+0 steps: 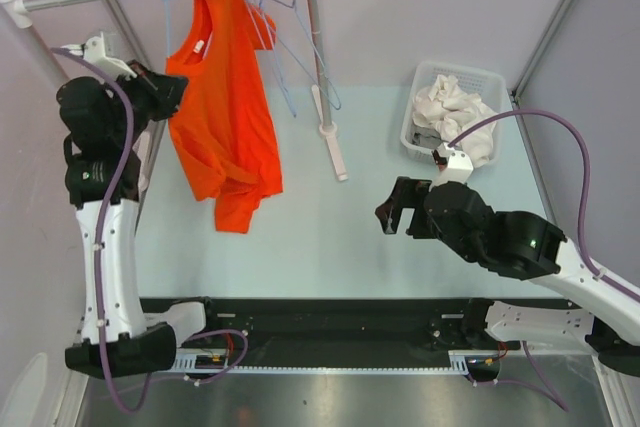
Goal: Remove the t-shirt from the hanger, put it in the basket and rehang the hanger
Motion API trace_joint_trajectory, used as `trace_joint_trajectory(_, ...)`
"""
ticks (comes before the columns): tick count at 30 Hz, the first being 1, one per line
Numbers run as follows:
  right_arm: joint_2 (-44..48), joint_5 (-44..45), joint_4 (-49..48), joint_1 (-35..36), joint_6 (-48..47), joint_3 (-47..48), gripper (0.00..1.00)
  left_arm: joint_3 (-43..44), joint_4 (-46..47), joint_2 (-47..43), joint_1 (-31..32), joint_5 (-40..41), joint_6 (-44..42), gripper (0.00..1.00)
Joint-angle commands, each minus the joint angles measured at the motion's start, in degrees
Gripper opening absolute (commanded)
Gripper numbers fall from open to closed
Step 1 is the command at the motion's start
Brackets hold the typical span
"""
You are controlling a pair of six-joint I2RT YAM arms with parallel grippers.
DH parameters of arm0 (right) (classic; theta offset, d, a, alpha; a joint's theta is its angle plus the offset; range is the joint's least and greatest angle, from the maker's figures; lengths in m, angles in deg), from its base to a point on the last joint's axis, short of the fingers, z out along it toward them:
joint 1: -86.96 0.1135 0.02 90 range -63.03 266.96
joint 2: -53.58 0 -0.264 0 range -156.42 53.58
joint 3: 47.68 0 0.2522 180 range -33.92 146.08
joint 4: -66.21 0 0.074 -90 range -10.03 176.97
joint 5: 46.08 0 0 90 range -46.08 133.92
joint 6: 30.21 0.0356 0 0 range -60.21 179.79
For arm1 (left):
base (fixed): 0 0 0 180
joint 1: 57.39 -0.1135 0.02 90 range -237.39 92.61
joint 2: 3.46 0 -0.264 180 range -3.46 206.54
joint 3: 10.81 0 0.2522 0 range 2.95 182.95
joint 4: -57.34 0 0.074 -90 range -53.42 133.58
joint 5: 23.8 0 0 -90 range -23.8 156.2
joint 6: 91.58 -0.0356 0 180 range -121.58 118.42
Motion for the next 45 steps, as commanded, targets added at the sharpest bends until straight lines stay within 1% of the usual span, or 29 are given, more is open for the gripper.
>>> trace_joint_trajectory(1, 0.7, 2.3, 0.1, 0.3, 1.3, 0.3, 1.00, 4.1, 2.1, -5.9, -0.2, 2.7, 2.2, 0.01)
trace_joint_trajectory(5, 0.3, 1.8, -0.6, 0.4, 1.3, -0.2, 1.00, 0.4, -0.7, -11.0, -0.2, 3.9, 2.7, 0.00)
trace_joint_trajectory(7, -0.2, 1.2, -1.0, 0.4, 1.2, -0.3, 1.00, -1.5, -3.9, -14.7, -0.1, 5.2, 1.6, 0.00)
trace_joint_trajectory(9, -0.5, 1.1, -1.4, 0.4, 1.0, -0.6, 1.00, -5.5, -6.2, -17.6, 0.1, 8.5, 0.8, 0.00)
trace_joint_trajectory(10, -0.6, 0.8, -1.9, 0.5, 0.9, -0.9, 1.00, -7.4, -6.9, -21.3, 1.0, 9.6, 1.0, 0.00)
trace_joint_trajectory(11, -0.9, 0.7, -2.2, 0.5, 0.5, -0.9, 1.00, -12.1, -7.3, -23.2, 1.3, 10.4, 2.3, 0.01)
trace_joint_trajectory(12, -1.2, 0.5, -2.5, 0.5, 0.3, -1.1, 1.00, -14.9, -7.0, -25.6, 1.6, 10.5, 3.4, 0.00)
trace_joint_trajectory(13, -1.4, 0.3, -3.0, 0.5, 0.1, -1.2, 1.00, -17.5, -6.7, -29.1, 2.2, 10.1, 5.4, 0.01)
trace_joint_trajectory(14, -2.0, 0.0, -3.3, 0.5, -0.2, -1.2, 1.00, -22.0, -6.6, -30.7, 2.6, 9.7, 6.0, 0.00)
trace_joint_trajectory(17, -3.1, -0.6, -3.9, 0.5, -0.4, -1.5, 1.00, -29.7, -6.6, -34.0, 4.2, 6.5, 7.7, 0.00)
trace_joint_trajectory(18, -3.2, -0.7, -4.1, 0.5, -0.5, -1.6, 1.00, -31.4, -6.0, -34.4, 4.8, 2.5, 7.9, 0.00)
trace_joint_trajectory(20, -3.6, -0.8, -4.6, 0.5, -0.4, -2.1, 1.00, -36.7, -4.2, -35.0, 5.9, -1.4, 9.4, 0.00)
trace_joint_trajectory(21, -3.6, -0.7, -5.1, 0.5, -0.5, -2.4, 1.00, -38.5, -3.6, -35.1, 7.9, -4.2, 10.0, 0.00)
trace_joint_trajectory(23, -3.5, -0.7, -5.5, 0.5, -0.4, -3.0, 1.00, -43.2, -2.9, -35.3, 12.3, -3.5, 10.5, 0.00)
trace_joint_trajectory(24, -3.6, -0.7, -5.8, 0.4, -0.4, -3.1, 1.00, -44.5, -2.6, -35.2, 16.4, -2.7, 11.0, 0.00)
trace_joint_trajectory(26, -3.7, -0.7, -5.7, 0.5, -0.3, -3.0, 1.00, -49.0, -1.6, -34.5, 20.8, -1.9, 12.3, 0.00)
trace_joint_trajectory(27, -3.7, -0.5, -5.7, 0.3, -0.3, -3.1, 1.00, -50.8, 1.2, -34.4, 25.0, -2.2, 14.3, 0.00)
trace_joint_trajectory(29, -3.7, -0.5, -5.7, 0.3, -0.3, -3.2, 1.00, -55.9, 4.5, -34.4, 29.6, -2.4, 17.0, 0.00)
trace_joint_trajectory(30, -3.7, -0.4, -5.6, 0.1, -0.2, -3.5, 1.00, -57.5, 8.1, -34.0, 34.2, -2.7, 19.5, 0.00)
trace_joint_trajectory(31, -3.7, -0.4, -5.7, 0.1, 0.0, -3.7, 1.00, -59.9, 9.7, -33.8, 36.6, -2.7, 20.6, 0.00)
trace_joint_trajectory(32, -3.7, -0.4, -5.7, 0.0, 0.1, -3.8, 1.00, -60.8, 11.1, -33.3, 39.0, -2.5, 21.5, 0.00)
trace_joint_trajectory(33, -3.7, -0.5, -5.9, -0.2, 0.1, -4.1, 1.00, -61.7, 12.9, -32.1, 43.7, -2.7, 23.2, 0.00)
trace_joint_trajectory(34, -3.8, -0.6, -6.3, -0.3, -0.1, -4.6, 1.00, -63.3, 17.3, -31.2, 45.9, -3.0, 23.9, 0.00)
trace_joint_trajectory(36, -3.9, -0.7, -7.6, -0.3, -0.9, -5.0, 1.00, -64.5, 22.2, -29.4, 51.3, -5.4, 26.0, 0.00)
trace_joint_trajectory(37, -4.1, -0.9, -8.0, -0.4, -1.3, -5.1, 1.00, -64.8, 26.4, -27.8, 52.9, -6.1, 26.3, 0.00)
trace_joint_trajectory(39, -4.9, -0.7, -8.9, -0.4, -3.0, -5.0, 1.00, -64.0, 28.4, -26.6, 56.5, -6.2, 25.5, 0.00)
trace_joint_trajectory(43, -6.7, 0.2, -9.8, -0.7, -4.6, -4.6, 1.00, -59.8, 28.7, -23.0, 59.3, -8.4, 23.5, 0.00)
trace_joint_trajectory(45, -7.3, -0.3, -11.9, -0.5, -5.8, -5.2, 1.00, -58.4, 28.6, -21.2, 60.3, -9.6, 22.6, 0.00)
